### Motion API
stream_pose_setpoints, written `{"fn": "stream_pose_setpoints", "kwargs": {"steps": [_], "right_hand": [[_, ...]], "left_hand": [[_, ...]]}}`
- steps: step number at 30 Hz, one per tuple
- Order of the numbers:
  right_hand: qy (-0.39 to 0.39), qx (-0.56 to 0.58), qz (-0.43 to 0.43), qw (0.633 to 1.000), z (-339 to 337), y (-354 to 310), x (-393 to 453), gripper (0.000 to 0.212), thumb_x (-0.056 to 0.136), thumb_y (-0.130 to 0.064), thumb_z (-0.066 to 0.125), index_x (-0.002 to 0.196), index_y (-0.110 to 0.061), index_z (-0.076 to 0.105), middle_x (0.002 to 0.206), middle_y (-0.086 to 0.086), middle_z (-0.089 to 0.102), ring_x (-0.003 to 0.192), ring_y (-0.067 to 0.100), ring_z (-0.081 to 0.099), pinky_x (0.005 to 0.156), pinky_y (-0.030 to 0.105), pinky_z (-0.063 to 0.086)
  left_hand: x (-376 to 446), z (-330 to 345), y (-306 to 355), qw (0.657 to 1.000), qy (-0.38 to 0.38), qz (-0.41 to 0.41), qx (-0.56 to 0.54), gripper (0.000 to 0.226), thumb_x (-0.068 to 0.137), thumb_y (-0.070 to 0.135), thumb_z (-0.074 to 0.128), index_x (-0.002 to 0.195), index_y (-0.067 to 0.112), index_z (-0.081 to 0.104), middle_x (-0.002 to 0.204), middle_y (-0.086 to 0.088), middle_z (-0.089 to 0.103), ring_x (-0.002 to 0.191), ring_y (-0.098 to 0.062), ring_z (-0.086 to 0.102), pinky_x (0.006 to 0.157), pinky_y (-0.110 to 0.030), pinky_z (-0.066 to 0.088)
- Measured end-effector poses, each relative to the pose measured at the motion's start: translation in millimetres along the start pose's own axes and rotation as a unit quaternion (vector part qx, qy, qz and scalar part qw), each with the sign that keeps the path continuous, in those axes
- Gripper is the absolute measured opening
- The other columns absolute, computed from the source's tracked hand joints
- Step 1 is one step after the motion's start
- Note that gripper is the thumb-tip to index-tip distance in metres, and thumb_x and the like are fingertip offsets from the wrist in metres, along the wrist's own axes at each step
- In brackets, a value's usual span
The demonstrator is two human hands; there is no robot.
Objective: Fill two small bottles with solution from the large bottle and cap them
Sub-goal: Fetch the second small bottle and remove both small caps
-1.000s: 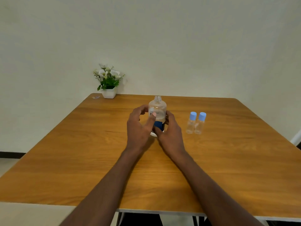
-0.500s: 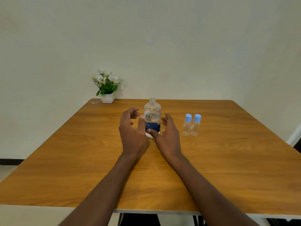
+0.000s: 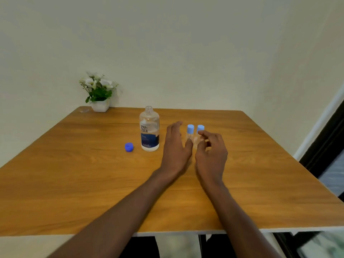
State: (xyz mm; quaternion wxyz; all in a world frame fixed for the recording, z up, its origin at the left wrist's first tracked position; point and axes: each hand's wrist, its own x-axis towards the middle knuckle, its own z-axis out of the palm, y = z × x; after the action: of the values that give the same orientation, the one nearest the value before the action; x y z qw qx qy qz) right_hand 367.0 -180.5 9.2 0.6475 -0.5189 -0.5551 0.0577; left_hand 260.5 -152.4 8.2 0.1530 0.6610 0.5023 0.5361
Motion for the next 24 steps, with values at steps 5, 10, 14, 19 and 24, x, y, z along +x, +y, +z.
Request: {"fn": "stream_pose_setpoints", "kwargs": {"steps": [5, 10, 14, 19, 24], "right_hand": [[-0.017, 0.0, 0.015, 1.0, 4, 4, 0, 0.028, 0.091, -0.016, 0.056, 0.106, -0.016, 0.08, 0.103, -0.005, 0.071, 0.089, 0.006, 0.067, 0.079, 0.028, 0.056], [-0.021, -0.014, 0.005, 1.0, 4, 7, 0, 0.026, 0.092, 0.0, 0.061, 0.102, -0.016, 0.079, 0.104, -0.006, 0.072, 0.093, 0.006, 0.068, 0.077, 0.02, 0.053], [-0.027, 0.014, -0.002, 1.0, 3, 5, 0, 0.025, 0.091, 0.003, 0.06, 0.098, -0.016, 0.076, 0.101, -0.006, 0.072, 0.092, 0.004, 0.066, 0.075, 0.014, 0.049], [-0.075, 0.041, 0.068, 0.994, 4, 5, -2, 0.014, 0.1, -0.019, 0.058, 0.101, -0.023, 0.071, 0.088, -0.01, 0.072, 0.068, 0.011, 0.062, 0.061, 0.037, 0.053], [-0.15, 0.021, 0.117, 0.981, 4, 10, -3, 0.033, 0.104, -0.053, 0.049, 0.106, -0.025, 0.067, 0.07, -0.003, 0.064, 0.059, 0.016, 0.056, 0.06, 0.046, 0.054]], "left_hand": [[13, 12, -6, 0.998, -0.042, -0.033, 0.014, 0.056, 0.099, 0.024, 0.063, 0.151, 0.018, 0.044, 0.15, -0.002, 0.048, 0.125, -0.024, 0.057, 0.103, -0.042, 0.052], [15, 16, -6, 0.993, -0.08, -0.056, 0.067, 0.046, 0.101, 0.028, 0.063, 0.143, 0.015, 0.048, 0.144, -0.003, 0.043, 0.11, -0.013, 0.055, 0.086, -0.026, 0.045], [10, 10, -3, 0.998, -0.02, -0.042, 0.047, 0.029, 0.096, 0.021, 0.067, 0.122, 0.014, 0.056, 0.118, 0.0, 0.053, 0.094, -0.016, 0.055, 0.075, -0.029, 0.044], [-10, -20, 4, 0.99, -0.021, -0.088, -0.109, 0.03, 0.095, 0.024, 0.074, 0.12, 0.022, 0.057, 0.101, 0.001, 0.066, 0.077, -0.012, 0.065, 0.064, -0.03, 0.056], [-19, -44, 6, 0.943, -0.026, -0.159, -0.292, 0.048, 0.094, 0.012, 0.075, 0.134, 0.018, 0.051, 0.112, -0.014, 0.069, 0.067, -0.012, 0.068, 0.062, -0.022, 0.056]]}}
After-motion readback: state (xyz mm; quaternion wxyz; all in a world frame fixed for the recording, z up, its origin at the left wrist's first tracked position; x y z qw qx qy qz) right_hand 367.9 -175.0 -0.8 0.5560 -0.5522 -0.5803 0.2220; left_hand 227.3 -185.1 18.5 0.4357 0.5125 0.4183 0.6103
